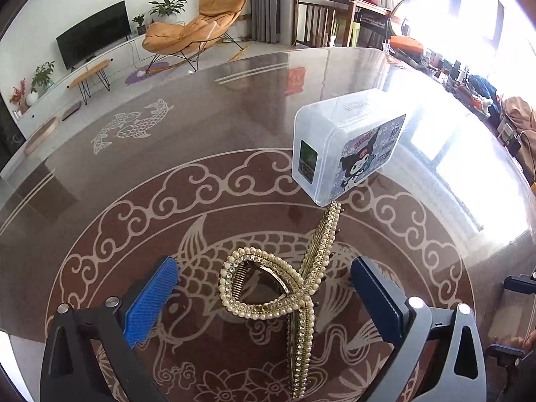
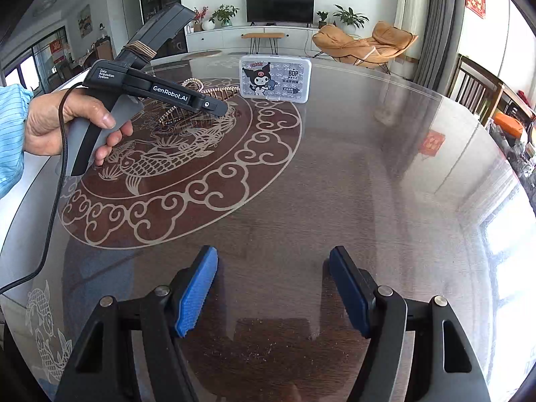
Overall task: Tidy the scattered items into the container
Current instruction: 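Grasp the pearl claw hair clip with the left gripper, then grasp the clear plastic box with the right gripper while the left holds the clip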
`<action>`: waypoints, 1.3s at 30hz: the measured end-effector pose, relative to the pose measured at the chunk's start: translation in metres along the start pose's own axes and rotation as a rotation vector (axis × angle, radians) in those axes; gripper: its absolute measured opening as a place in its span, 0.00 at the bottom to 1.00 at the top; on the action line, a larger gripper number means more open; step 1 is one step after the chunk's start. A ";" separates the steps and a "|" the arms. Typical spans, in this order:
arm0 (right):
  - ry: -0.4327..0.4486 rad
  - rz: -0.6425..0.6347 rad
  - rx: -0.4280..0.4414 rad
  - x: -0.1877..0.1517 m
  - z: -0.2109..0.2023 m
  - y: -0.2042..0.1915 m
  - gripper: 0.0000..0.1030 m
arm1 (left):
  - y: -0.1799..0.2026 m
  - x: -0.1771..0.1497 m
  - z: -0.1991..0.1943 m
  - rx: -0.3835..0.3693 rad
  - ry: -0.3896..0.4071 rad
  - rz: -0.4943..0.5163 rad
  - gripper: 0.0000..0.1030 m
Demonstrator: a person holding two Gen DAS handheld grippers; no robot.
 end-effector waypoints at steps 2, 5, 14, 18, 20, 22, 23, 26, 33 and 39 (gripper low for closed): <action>0.000 0.000 0.000 0.000 0.000 0.000 0.68 | -0.001 -0.001 -0.009 -0.006 0.057 -0.009 0.46; 0.000 0.000 0.000 0.000 0.000 0.000 0.68 | -0.004 -0.006 -0.014 0.017 0.066 -0.047 0.43; 0.033 0.038 0.076 0.003 -0.002 0.012 0.70 | -0.008 -0.101 -0.072 0.173 0.099 -0.257 0.43; 0.097 0.118 0.101 0.059 0.017 0.060 0.69 | -0.005 -0.144 -0.097 0.191 0.125 -0.289 0.43; 0.172 0.230 0.104 0.106 0.028 0.102 0.69 | -0.003 -0.154 -0.103 0.199 0.128 -0.300 0.43; 0.201 0.347 0.069 0.152 0.044 0.140 0.69 | -0.006 -0.160 -0.106 0.197 0.128 -0.309 0.43; 0.167 0.393 0.072 0.173 0.059 0.156 0.69 | -0.007 -0.162 -0.106 0.196 0.125 -0.311 0.43; 0.003 0.382 0.149 0.217 0.111 0.170 0.69 | -0.007 -0.163 -0.107 0.197 0.124 -0.311 0.44; -0.223 -0.115 0.412 0.200 0.111 0.085 0.69 | -0.006 -0.161 -0.108 0.189 0.124 -0.318 0.43; -0.168 -0.262 0.354 0.110 0.040 0.059 0.69 | -0.006 -0.161 -0.109 0.196 0.123 -0.314 0.44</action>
Point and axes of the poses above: each gripper's, at about its wrist camera, not at the fingertips, and z roughly the way its jaws point, y to its right, x to its top, the point moved 1 cm from there along z, roughly the way its jaws point, and after that the axes turned 8 degrees about -z, right-handed, at the moved point
